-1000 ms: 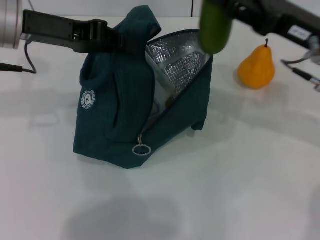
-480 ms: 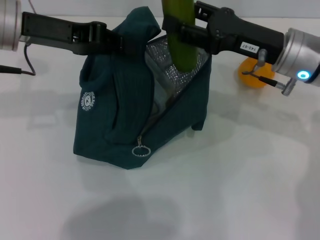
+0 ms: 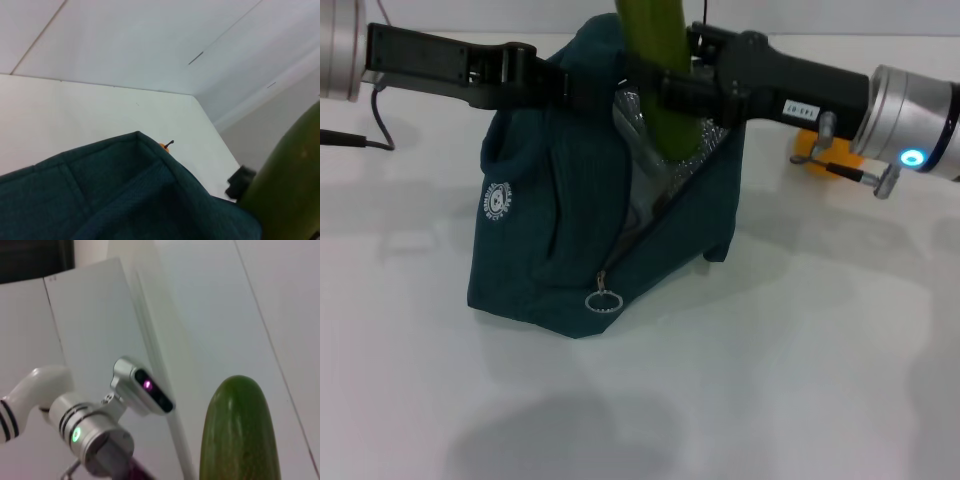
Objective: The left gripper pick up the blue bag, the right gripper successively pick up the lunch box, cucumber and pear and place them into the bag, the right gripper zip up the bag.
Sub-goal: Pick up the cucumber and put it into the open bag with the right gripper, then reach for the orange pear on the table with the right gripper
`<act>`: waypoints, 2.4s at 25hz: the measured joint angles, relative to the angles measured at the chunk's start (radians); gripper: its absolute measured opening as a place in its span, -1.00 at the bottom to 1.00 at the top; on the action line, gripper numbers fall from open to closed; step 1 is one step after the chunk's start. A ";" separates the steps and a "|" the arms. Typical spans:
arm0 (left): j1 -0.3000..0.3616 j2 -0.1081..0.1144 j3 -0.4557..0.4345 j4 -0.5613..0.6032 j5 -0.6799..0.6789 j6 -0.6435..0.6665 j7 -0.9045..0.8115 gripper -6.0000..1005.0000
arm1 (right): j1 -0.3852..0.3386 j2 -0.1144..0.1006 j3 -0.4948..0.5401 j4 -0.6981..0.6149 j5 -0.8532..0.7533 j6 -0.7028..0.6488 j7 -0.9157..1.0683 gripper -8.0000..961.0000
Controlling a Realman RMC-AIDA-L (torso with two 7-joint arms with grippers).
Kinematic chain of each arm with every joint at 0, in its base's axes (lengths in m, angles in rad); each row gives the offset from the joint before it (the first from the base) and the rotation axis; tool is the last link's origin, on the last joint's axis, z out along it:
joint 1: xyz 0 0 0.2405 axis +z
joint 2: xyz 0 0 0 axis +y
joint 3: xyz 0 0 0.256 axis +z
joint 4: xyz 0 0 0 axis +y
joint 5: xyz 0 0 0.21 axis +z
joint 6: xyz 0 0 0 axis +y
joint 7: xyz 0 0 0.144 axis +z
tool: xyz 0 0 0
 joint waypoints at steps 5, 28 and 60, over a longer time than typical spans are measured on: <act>-0.004 0.000 0.000 0.000 0.000 -0.003 -0.001 -0.90 | -0.007 0.000 -0.037 -0.002 0.003 0.006 -0.019 0.39; -0.005 0.000 0.000 -0.002 0.002 -0.006 0.002 -0.90 | 0.011 0.000 -0.066 -0.018 0.016 0.051 -0.003 0.63; 0.014 -0.012 0.000 -0.001 -0.017 0.002 0.014 -0.91 | -0.384 -0.013 0.026 -0.299 0.081 0.498 -0.098 0.72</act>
